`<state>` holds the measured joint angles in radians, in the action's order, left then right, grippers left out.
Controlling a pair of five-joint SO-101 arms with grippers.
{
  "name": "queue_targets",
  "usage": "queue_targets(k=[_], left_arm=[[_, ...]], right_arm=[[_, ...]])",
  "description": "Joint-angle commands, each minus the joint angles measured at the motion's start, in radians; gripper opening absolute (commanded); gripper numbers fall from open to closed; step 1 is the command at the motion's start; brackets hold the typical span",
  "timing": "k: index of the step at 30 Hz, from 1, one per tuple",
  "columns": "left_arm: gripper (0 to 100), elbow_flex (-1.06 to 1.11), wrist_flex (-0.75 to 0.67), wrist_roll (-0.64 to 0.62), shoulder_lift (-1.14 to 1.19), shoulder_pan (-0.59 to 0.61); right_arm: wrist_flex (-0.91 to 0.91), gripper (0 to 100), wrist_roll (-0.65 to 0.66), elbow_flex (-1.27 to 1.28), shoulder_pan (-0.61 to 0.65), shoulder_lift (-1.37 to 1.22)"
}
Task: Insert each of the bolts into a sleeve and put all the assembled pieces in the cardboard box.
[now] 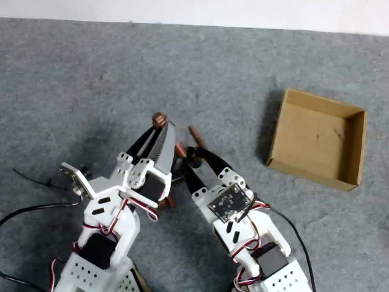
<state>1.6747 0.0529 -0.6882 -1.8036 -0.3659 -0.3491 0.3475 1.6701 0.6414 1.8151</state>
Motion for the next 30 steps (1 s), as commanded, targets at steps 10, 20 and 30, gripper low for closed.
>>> queue_targets(k=[10, 20, 30], left_arm=[[1, 0.021, -0.002, -0.005, -0.013, -0.012], [1, 0.021, 0.164, -0.005, -0.015, -0.007], [1, 0.021, 0.226, -0.005, -0.019, -0.018]], right_arm=[[-0.01, 0.5, 0.014, 0.14, 0.054, 0.016], [-0.01, 0.5, 0.014, 0.136, 0.053, 0.016], [-0.007, 0.5, 0.006, 0.136, 0.022, 0.016]])
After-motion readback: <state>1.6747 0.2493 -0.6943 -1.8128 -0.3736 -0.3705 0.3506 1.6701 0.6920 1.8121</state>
